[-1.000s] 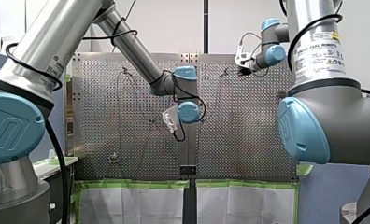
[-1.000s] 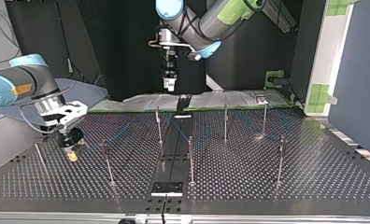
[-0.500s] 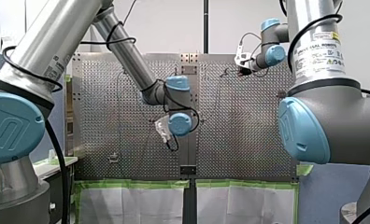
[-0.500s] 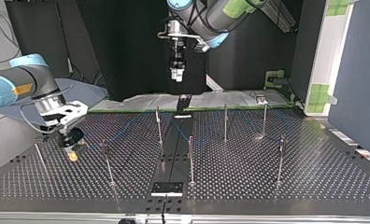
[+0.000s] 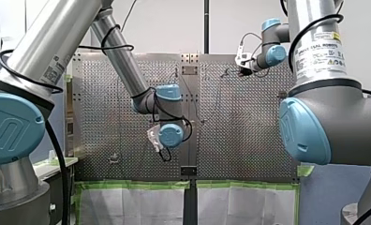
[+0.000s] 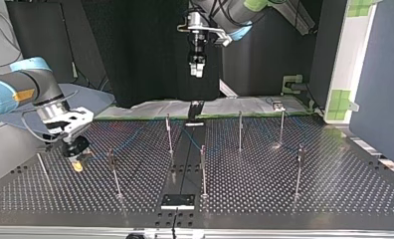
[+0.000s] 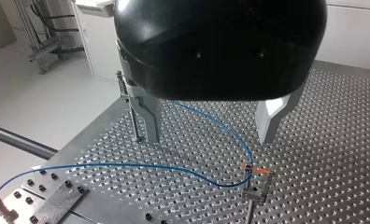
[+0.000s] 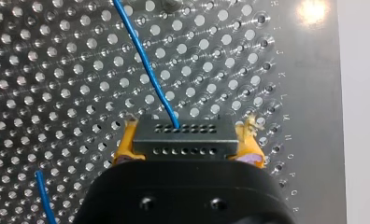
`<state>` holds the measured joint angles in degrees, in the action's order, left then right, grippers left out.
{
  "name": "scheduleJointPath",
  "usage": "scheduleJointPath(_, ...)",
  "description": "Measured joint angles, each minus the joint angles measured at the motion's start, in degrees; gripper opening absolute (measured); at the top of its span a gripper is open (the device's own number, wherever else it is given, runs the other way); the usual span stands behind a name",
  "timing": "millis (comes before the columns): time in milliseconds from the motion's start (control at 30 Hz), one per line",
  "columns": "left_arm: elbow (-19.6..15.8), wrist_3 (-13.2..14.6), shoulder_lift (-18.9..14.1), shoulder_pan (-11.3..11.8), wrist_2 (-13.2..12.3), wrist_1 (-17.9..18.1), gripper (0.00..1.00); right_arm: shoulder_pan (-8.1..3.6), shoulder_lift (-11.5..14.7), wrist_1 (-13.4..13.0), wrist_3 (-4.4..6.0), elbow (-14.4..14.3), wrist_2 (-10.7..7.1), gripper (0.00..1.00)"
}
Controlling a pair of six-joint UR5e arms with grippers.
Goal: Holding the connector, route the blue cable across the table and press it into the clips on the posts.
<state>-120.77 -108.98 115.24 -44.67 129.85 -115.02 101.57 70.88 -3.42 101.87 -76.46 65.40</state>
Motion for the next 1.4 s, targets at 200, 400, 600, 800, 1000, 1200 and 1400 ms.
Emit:
scheduleJointPath(200, -3.0, 0.0, 0.0, 0.0, 0.0, 3.0, 1.0, 0.01, 0.0, 0.0, 0.02, 0.0, 0.0, 0.0)
scheduleJointPath(400, -4.0, 0.0, 0.0, 0.0, 0.0, 4.0, 1.0, 0.0, 0.0, 0.0, 0.02, 0.0, 0.0, 0.0)
scheduleJointPath(600, -4.1, 0.0, 0.0, 0.0, 0.0, 4.1, 1.0, -0.01, 0.0, 0.0, 0.02, 0.0, 0.0, 0.0)
scheduleJointPath(800, -4.1, 0.0, 0.0, 0.0, 0.0, 4.1, 1.0, -0.01, 0.0, 0.0, 0.02, 0.0, 0.0, 0.0)
scheduleJointPath(1000, -4.1, 0.0, 0.0, 0.0, 0.0, 4.1, 1.0, -0.01, 0.0, 0.0, 0.02, 0.0, -0.01, 0.0)
scheduleJointPath(1200, -4.1, 0.0, 0.0, 0.0, 0.0, 4.1, 1.0, -0.01, 0.0, 0.0, 0.02, 0.0, 0.0, 0.0)
scheduleJointPath(1400, -4.1, 0.0, 0.0, 0.0, 0.0, 4.1, 1.0, -0.01, 0.0, 0.0, 0.02, 0.0, 0.0, 0.0)
